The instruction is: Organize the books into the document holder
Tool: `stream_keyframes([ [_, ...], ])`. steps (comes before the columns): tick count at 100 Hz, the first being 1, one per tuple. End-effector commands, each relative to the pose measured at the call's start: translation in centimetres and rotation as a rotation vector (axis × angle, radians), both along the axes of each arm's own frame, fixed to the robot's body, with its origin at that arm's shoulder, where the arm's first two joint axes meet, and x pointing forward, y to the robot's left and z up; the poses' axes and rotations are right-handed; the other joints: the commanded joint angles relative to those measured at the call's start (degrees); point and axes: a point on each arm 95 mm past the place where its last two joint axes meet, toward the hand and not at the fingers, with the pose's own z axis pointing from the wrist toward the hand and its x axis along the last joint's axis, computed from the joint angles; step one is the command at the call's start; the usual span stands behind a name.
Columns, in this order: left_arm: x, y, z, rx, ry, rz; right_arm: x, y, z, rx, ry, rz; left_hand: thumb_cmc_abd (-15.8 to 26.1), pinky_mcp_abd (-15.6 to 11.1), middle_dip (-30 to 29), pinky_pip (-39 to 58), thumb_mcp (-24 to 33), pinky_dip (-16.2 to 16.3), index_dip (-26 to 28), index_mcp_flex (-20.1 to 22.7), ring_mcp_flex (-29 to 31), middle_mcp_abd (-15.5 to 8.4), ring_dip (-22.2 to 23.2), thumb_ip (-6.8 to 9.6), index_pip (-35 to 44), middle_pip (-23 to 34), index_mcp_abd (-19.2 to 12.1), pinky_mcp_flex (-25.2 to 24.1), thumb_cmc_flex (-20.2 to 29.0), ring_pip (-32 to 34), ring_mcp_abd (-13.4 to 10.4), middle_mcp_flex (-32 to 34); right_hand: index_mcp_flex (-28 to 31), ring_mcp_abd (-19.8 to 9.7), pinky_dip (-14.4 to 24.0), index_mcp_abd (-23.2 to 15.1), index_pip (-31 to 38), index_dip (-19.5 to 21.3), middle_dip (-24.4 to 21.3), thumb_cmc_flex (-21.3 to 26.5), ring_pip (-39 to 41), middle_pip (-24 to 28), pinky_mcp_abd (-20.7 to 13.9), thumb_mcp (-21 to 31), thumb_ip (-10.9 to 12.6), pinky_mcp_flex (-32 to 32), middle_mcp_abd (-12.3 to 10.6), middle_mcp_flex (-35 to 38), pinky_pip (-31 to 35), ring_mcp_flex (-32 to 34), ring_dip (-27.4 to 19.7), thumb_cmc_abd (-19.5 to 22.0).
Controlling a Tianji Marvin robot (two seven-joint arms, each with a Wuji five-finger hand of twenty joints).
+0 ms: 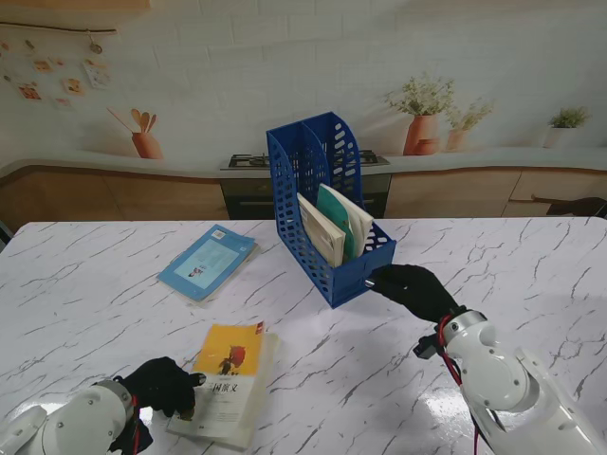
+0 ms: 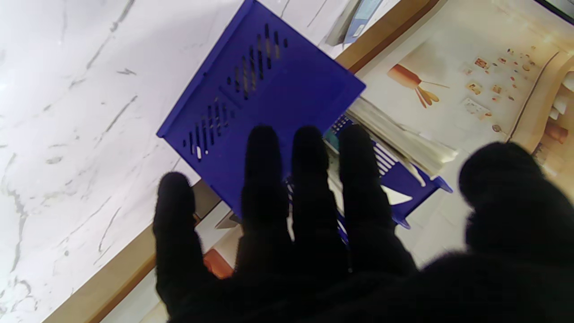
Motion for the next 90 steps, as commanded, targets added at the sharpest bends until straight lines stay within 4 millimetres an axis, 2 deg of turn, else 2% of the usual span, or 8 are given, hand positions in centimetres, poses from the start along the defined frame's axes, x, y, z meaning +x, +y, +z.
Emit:
stream_keyframes([
  [1,0.1,-0.8,-0.6,-0.039,0.022,-0.055,-0.3,0.3,-0.3,0.008,0.011,0.011,2.7,-3.0,-2.5,0.0,-0.2,0.7,0.0,1.0,-2.7,0.2,-1.3,1.21,0.7,-5.4,-0.5,-1.6,1.3,-5.0,-1.0,-3.0,0.6,-0.2,-0.2,-0.7,0.5,-0.7,-0.2,0.2,0.2,-0.6,-3.5,-1.2,0.9,-0.5,-0.8,0.5,0.2,0.9,0.8,1.5],
  [18,1.1,-2.2,-1.0,-0.095,0.007,-0.123,-0.3,0.3,-0.3,0.008,0.012,0.009,2.6,-4.7,-2.9,-1.7,-0.1,0.2,0.0,1.3,-5.3,-0.6,-1.7,1.25,0.9,-5.4,-0.8,-4.9,1.5,-6.6,-2.1,-2.9,0.5,-0.1,-0.3,-0.6,0.4,-0.7,-0.2,0.5,0.3,-0.4,-3.6,-1.5,0.9,-0.5,-0.8,0.3,0.2,0.6,0.9,1.9],
  [27,1.6,-3.0,-1.2,-0.12,-0.003,-0.155,-0.4,0.3,-0.3,0.01,0.013,0.011,2.6,-5.6,-3.0,-1.9,-0.1,0.2,0.1,1.5,-5.3,-0.9,-1.8,1.28,1.1,-5.3,-0.8,-5.1,1.5,-6.8,-2.7,-2.6,0.4,-0.2,-0.3,-0.7,0.4,-0.7,-0.2,0.6,0.3,-0.4,-3.7,-1.6,0.9,-0.6,-0.8,0.2,0.2,0.6,0.9,1.9],
  [47,2.9,-5.2,-1.8,-0.238,0.001,-0.217,-0.7,0.4,-0.8,0.004,0.036,0.062,2.7,-5.2,-3.2,-1.6,-0.1,0.4,0.2,1.2,-5.2,-0.4,-1.9,1.32,1.4,-5.2,-0.3,-5.0,1.6,-6.4,-2.3,-2.6,0.3,0.1,-0.1,-0.5,0.4,-0.8,-0.3,0.7,0.4,-0.4,-3.9,-2.0,0.9,0.3,-0.5,0.2,0.8,0.8,0.8,1.9],
  [69,4.1,-7.0,-2.1,-0.323,-0.017,-0.259,-0.9,0.8,-1.8,0.006,0.089,0.11,2.8,-4.5,-3.3,-1.6,-0.2,0.4,0.0,0.6,-5.5,0.0,-1.9,1.33,0.8,-5.5,-0.2,-5.2,1.1,-6.5,-1.6,-3.3,3.3,1.9,1.3,0.8,1.4,-0.8,-2.8,0.7,1.0,-1.9,-2.5,-1.9,1.0,5.1,0.9,5.1,4.9,5.2,0.0,1.2],
  [78,4.5,-7.6,-1.9,-0.347,-0.059,-0.251,-0.9,1.1,-2.5,0.002,0.118,0.136,2.8,-3.1,-3.2,-1.6,-0.8,0.6,-0.2,-2.0,-6.3,0.1,-1.8,1.42,-0.5,-5.8,-0.3,-5.9,-0.9,-6.5,-0.6,-5.4,3.6,2.1,1.3,0.9,1.6,-0.9,-3.2,1.0,1.0,-2.0,-2.5,-1.6,1.0,6.3,1.2,5.9,6.0,6.0,-0.3,0.6],
  [90,4.5,-7.6,-1.0,-0.348,-0.12,-0.221,-0.8,1.6,-3.5,0.004,0.139,0.153,1.7,-1.1,-2.3,-0.9,-0.5,1.4,0.4,-9.5,-6.9,0.5,-0.5,1.62,-2.9,-6.1,-0.3,-6.0,-3.2,-6.2,0.3,-10.7,3.7,2.2,1.0,1.4,1.7,-1.0,-3.7,1.4,1.2,-2.1,-2.6,-1.2,1.1,7.0,1.8,6.3,7.0,6.5,-0.7,-0.3],
])
